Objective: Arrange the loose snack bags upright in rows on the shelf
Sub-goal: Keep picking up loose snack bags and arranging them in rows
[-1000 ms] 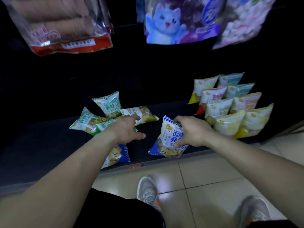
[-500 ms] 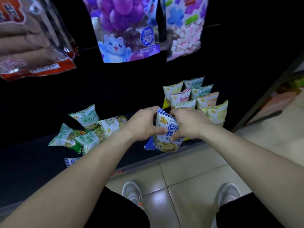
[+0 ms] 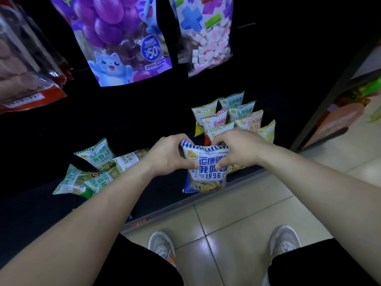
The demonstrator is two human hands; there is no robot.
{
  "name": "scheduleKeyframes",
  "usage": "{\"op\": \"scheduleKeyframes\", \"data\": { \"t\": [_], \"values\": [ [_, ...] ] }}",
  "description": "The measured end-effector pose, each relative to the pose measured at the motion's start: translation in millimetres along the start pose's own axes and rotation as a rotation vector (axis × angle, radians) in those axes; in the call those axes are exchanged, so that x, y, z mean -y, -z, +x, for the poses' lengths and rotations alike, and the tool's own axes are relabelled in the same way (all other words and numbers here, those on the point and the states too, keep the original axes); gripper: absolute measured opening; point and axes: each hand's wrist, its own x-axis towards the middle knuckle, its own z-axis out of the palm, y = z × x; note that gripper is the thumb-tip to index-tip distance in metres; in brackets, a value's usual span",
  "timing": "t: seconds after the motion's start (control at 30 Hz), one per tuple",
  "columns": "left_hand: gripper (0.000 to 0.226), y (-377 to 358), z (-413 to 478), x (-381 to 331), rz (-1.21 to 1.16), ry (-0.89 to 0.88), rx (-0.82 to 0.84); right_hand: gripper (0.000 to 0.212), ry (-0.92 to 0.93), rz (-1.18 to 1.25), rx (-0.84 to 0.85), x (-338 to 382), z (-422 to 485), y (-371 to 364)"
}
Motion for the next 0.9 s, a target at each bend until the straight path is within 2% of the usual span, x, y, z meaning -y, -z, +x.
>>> {"op": "scheduleKeyframes", "data": {
  "t": [0.13,0.27,0.33,0.4,0.5,0.67,0.9],
  "values": [
    [0.059,-3,-1,-16,0.252,-0.040,0.039,0.052,0.017,-0.041,-0.021,-4,4,1],
    [0.073,-12,5,-25,0.425,-0.047,-0.023,0.056,0.017,-0.039,-0.022,-8,9,0],
    [0.066,-13,9,-20,0.372,-0.018,-0.058,0.063,0.007,-0.006,-0.038,-12,13,-1],
    [0.061,-8,16,-9,0.297,0.048,-0.080,0.079,-0.028,0.035,-0.091,-18,19,-1],
    [0.065,1,36,15,0.251,0.140,-0.095,0.092,-0.098,0.111,-0.143,-34,31,-2],
    [0.065,4,85,66,0.245,0.257,-0.162,0.080,-0.214,0.177,-0.114,-66,49,-16],
    [0.063,-18,168,123,0.107,0.376,-0.228,0.071,-0.268,0.133,-0.071,-78,82,-43]
  ]
}}
